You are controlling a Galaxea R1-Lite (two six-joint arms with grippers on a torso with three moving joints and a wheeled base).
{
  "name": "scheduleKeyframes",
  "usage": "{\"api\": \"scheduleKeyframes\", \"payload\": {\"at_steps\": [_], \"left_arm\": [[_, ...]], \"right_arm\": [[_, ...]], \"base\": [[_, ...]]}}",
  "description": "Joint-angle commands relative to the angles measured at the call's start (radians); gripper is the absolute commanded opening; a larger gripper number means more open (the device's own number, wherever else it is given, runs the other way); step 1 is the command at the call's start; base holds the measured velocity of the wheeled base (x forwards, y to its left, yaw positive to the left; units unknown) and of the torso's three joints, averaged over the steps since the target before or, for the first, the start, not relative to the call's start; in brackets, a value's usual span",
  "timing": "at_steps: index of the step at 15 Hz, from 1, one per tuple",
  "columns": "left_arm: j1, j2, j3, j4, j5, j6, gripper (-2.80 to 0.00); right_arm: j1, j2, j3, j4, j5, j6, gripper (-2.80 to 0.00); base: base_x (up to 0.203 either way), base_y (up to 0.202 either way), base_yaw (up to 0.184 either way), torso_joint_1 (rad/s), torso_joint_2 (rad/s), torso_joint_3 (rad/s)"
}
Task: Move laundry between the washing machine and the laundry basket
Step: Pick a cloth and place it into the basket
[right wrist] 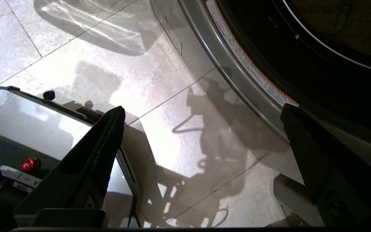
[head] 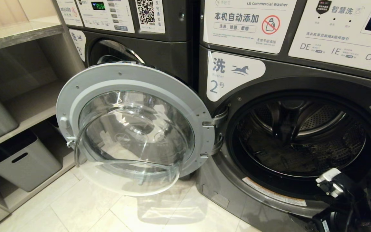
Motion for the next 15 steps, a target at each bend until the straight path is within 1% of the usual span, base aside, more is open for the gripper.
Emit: {"api": "scheduleKeyframes", "payload": {"at_steps": [1, 2, 5, 7, 8, 9, 10, 11, 15], "left_arm": [[0.000, 0.000, 0.000, -0.001, 0.000, 0.000, -2.80], [0.000, 0.000, 0.000, -0.001, 0.000, 0.000, -2.80], [0.000, 0.000, 0.000, -0.001, 0.000, 0.000, -2.80], [0.000, 0.000, 0.000, 0.001, 0.000, 0.000, -2.80], [0.000, 0.000, 0.000, 0.001, 0.000, 0.000, -2.80], [0.000, 0.000, 0.000, -0.001, 0.000, 0.000, -2.80], [0.000, 0.000, 0.000, -0.001, 0.000, 0.000, -2.80], [0.000, 0.000, 0.000, -0.001, 0.000, 0.000, -2.80], [0.000, 0.000, 0.000, 0.000, 0.000, 0.000, -2.80]], "right_arm": [[0.004, 0.070, -0.029, -0.013, -0.001, -0.004, 0.00], [0.006, 0.083, -0.037, -0.022, -0.004, -0.011, -2.80], [0.005, 0.145, -0.048, -0.025, -0.040, -0.061, -2.80], [0.020, 0.209, -0.075, -0.045, -0.064, -0.066, -2.80], [0.026, 0.247, -0.083, -0.094, -0.069, -0.067, -2.80], [0.033, 0.296, -0.090, -0.177, -0.086, -0.067, -2.80], [0.043, 0.339, -0.097, -0.267, -0.121, -0.068, -2.80], [0.057, 0.370, -0.107, -0.322, -0.161, -0.068, -2.80], [0.067, 0.483, -0.166, -0.445, -0.273, -0.074, -2.80]], "base": [[0.000, 0.000, 0.000, 0.000, 0.00, 0.000], [0.000, 0.000, 0.000, 0.000, 0.00, 0.000], [0.000, 0.000, 0.000, 0.000, 0.00, 0.000], [0.000, 0.000, 0.000, 0.000, 0.00, 0.000], [0.000, 0.000, 0.000, 0.000, 0.00, 0.000], [0.000, 0.000, 0.000, 0.000, 0.00, 0.000], [0.000, 0.000, 0.000, 0.000, 0.00, 0.000], [0.000, 0.000, 0.000, 0.000, 0.00, 0.000], [0.000, 0.000, 0.000, 0.000, 0.00, 0.000]]}}
